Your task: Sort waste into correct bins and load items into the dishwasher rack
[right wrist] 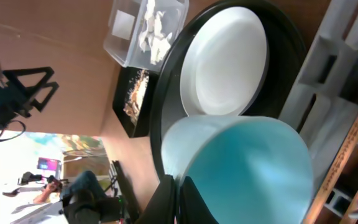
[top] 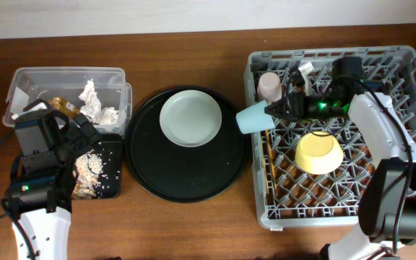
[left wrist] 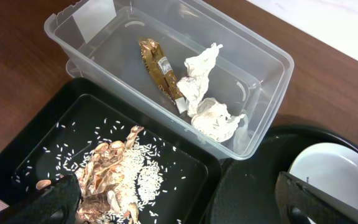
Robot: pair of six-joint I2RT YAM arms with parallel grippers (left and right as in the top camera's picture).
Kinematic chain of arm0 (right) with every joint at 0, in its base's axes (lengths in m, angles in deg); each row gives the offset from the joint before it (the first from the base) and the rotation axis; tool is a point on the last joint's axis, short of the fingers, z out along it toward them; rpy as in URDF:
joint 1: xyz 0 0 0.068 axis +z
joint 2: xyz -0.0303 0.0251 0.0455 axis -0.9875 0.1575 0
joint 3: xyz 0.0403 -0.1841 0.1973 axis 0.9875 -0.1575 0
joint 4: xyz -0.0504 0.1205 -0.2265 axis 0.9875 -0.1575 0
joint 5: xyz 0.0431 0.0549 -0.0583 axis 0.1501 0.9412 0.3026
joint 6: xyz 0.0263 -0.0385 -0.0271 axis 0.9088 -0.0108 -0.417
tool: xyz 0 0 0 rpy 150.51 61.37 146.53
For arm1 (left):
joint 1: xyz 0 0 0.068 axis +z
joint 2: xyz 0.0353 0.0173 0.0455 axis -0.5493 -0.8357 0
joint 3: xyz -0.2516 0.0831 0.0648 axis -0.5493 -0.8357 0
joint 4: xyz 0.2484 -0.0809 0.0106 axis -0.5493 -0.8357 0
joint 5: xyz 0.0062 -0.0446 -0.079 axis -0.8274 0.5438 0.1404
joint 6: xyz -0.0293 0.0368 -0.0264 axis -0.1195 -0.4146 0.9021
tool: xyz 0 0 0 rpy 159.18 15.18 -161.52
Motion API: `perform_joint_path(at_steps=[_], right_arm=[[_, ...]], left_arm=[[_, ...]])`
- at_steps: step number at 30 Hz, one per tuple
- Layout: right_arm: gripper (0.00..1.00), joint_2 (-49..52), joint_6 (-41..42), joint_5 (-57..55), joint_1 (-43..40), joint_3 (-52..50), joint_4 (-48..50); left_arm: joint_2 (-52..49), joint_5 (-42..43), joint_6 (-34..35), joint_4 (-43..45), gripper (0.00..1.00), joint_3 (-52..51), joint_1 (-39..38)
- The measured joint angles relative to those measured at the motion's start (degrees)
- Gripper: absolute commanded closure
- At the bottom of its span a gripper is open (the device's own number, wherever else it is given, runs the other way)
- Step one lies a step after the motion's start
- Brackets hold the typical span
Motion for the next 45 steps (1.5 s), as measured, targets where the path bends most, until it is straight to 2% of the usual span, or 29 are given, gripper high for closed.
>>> perform_joint_path(at_steps=[7,13,21,24,25,26,27,28,29,30,33,38,45], right_arm=[[0.96,-0.07,-4.15,1.86,-3.61,-3.61,0.22],[0.96,0.28,-4.7,-10.88,-3.65,-5.01,0.31],[0.96,-0.17,-5.18,-13.53,-3.65,-4.98,-4.85],[0.95,-5.31,-4.7,-14.32,-3.65,-3.56,-7.69],[0.91,-8.02,-4.22,-14.56,-3.63,-2.12,-7.72],[0.74,-11.15,-3.5,-15.78,-3.45,-0.5,-7.56],[0.72,-15.19,-2.29,-18.25,-3.13,1.42,-7.17],[0.65,-19.32,-1.01,-22.18,-2.23,2.49,-6.34],[0.54,-21.79,-0.15,-25.42,-1.16,2.82,-6.1],[0.5,-24.17,1.11,-30.21,0.35,2.89,-5.97],[0.56,-26.45,4.92,-46.66,7.21,2.91,-5.42],[0.56,-22.71,9.27,-61.88,16.24,2.91,-2.19],[0.62,-13.55,13.55,-73.72,17.09,2.91,3.76]], left_arm=[[0.0,0.0,0.0,0.0,0.01,0.02,0.0],[0.0,0.0,0.0,0.0,0.01,0.02,0.0],[0.0,0.0,0.0,-0.02,0.01,0.02,0.0],[0.0,0.0,0.0,0.0,0.01,0.02,0.0],[0.0,0.0,0.0,0.02,0.01,0.0,0.0],[0.0,0.0,0.0,0.0,0.01,0.02,0.0],[0.0,0.0,0.0,0.02,0.01,0.02,0.0],[0.0,0.0,0.0,0.04,0.01,0.0,0.0],[0.0,0.0,0.0,0.0,0.01,0.0,0.0],[0.0,0.0,0.0,0.04,0.01,0.02,0.0],[0.0,0.0,0.0,0.02,0.01,0.02,0.0],[0.0,0.0,0.0,0.02,0.01,0.02,0.0],[0.0,0.0,0.0,0.0,0.01,0.0,0.0]])
